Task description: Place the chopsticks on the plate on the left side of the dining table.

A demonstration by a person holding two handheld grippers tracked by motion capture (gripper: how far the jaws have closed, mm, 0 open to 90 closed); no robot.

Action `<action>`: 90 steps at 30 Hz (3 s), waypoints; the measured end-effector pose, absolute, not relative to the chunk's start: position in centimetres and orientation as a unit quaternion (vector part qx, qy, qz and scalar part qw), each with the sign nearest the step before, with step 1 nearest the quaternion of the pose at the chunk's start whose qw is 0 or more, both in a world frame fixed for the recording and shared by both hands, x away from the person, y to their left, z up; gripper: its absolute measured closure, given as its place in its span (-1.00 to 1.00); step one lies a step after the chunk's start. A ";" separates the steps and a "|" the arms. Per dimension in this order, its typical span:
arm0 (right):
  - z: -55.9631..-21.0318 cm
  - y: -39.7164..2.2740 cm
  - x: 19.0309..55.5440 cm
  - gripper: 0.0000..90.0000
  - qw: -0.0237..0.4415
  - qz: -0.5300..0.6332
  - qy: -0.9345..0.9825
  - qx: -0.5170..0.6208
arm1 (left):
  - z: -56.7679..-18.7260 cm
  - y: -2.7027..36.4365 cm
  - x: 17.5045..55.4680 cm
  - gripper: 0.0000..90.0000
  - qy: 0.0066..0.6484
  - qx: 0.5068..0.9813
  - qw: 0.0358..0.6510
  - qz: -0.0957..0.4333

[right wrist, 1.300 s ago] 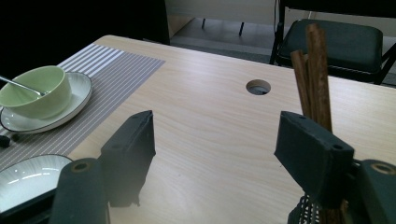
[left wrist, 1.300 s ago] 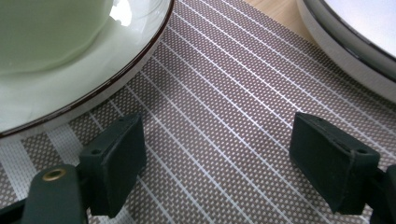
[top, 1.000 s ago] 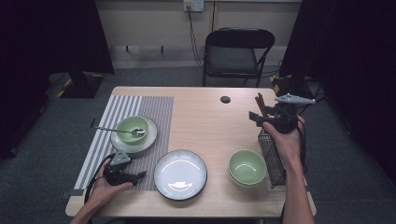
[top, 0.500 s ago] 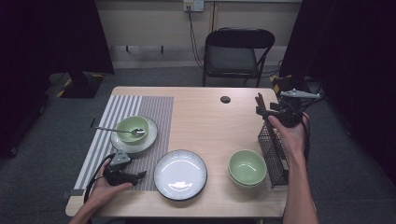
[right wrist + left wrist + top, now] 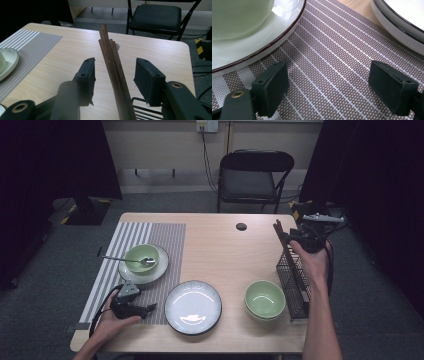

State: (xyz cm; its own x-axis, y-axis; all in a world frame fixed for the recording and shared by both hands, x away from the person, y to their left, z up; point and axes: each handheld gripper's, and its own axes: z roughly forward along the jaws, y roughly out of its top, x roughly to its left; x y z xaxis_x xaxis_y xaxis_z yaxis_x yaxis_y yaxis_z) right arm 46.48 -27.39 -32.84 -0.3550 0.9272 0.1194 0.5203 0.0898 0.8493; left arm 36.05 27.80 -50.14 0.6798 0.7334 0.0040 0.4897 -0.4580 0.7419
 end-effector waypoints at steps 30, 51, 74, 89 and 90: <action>-34.3 -27.1 46.4 0.75 0.229 0.422 0.710 0.515 | -50.1 27.9 36.1 -0.64 0.360 0.841 0.369 0.163; -35.3 -27.3 46.1 0.73 0.228 0.413 0.713 0.518 | -50.1 27.9 36.1 -0.64 0.359 0.841 0.370 0.162; -34.9 -27.4 45.9 0.74 0.232 0.429 0.704 0.517 | -50.1 28.0 36.1 -0.64 0.358 0.842 0.370 0.161; -33.6 -27.1 45.9 0.80 0.238 0.448 0.697 0.508 | -50.1 28.0 36.1 -0.64 0.357 0.842 0.370 0.162; -33.6 -27.2 45.9 0.81 0.239 0.448 0.696 0.508 | -50.1 28.0 36.1 -0.64 0.358 0.842 0.370 0.161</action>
State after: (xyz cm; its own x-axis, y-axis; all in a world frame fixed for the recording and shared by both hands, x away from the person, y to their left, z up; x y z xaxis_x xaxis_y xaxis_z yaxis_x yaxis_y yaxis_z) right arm 45.89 -27.19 -33.64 -0.3705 0.9207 0.1225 0.4925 0.0829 0.8664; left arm 36.09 27.97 -50.12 0.6920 0.7219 0.0075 0.4831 -0.4707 0.7383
